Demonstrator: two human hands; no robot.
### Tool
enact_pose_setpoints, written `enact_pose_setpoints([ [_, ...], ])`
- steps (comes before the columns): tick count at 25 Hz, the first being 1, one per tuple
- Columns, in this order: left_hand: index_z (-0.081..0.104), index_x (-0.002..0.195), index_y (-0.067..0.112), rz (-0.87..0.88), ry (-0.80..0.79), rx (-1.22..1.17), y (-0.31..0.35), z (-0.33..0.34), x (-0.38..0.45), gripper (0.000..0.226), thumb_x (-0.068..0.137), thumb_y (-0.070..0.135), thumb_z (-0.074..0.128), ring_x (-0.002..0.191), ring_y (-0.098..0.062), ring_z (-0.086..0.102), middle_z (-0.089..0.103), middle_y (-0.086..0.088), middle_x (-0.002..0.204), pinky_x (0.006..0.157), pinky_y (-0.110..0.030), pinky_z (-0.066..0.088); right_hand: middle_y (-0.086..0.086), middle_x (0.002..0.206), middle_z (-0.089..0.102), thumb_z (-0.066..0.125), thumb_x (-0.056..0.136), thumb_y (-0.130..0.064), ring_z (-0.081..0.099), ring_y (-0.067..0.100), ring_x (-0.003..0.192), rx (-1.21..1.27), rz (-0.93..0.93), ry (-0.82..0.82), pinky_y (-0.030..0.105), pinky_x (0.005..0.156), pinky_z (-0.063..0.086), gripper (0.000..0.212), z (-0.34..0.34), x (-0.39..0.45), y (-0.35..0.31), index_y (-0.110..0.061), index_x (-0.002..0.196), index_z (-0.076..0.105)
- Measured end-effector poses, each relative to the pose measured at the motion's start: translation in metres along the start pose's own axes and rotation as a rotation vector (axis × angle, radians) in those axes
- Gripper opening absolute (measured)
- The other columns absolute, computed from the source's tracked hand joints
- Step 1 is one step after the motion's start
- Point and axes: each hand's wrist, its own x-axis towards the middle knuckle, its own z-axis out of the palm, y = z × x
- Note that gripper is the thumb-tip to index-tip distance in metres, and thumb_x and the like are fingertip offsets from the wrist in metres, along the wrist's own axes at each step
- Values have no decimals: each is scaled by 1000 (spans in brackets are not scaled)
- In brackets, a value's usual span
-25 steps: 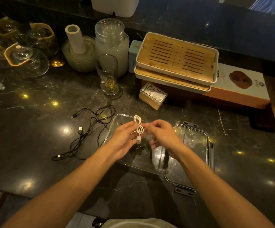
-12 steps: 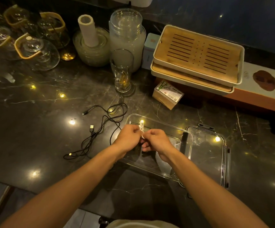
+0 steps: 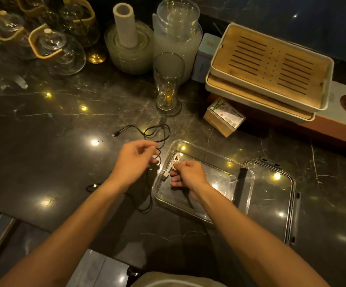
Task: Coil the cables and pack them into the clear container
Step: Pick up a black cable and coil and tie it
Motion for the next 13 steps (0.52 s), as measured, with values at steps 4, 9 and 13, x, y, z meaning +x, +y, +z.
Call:
enact_pose_setpoints([
  [4,64,125,13,-74,73,155,-31,-17,16,27,99,15,61,89,-20,71,69,-1,97,76,-27,57,14,72,66,60,101,-25,66,27,55,-484,-235,109,45,56,60,28,2,4,9,-4,81,59],
  [9,62,129,11,-90,-20,277,-51,-11,24,35,96,22,66,92,-17,68,69,-1,91,90,-38,56,11,71,63,57,104,-36,58,14,42,-478,-254,0,39,50,57,37,-5,-5,5,0,97,61],
  [13,47,122,15,-14,141,333,-54,-8,22,34,95,24,67,86,-19,64,65,-6,84,82,-38,53,18,77,65,56,105,-35,58,14,44,-554,-292,18,41,50,57,36,-18,-8,0,-1,101,65],
])
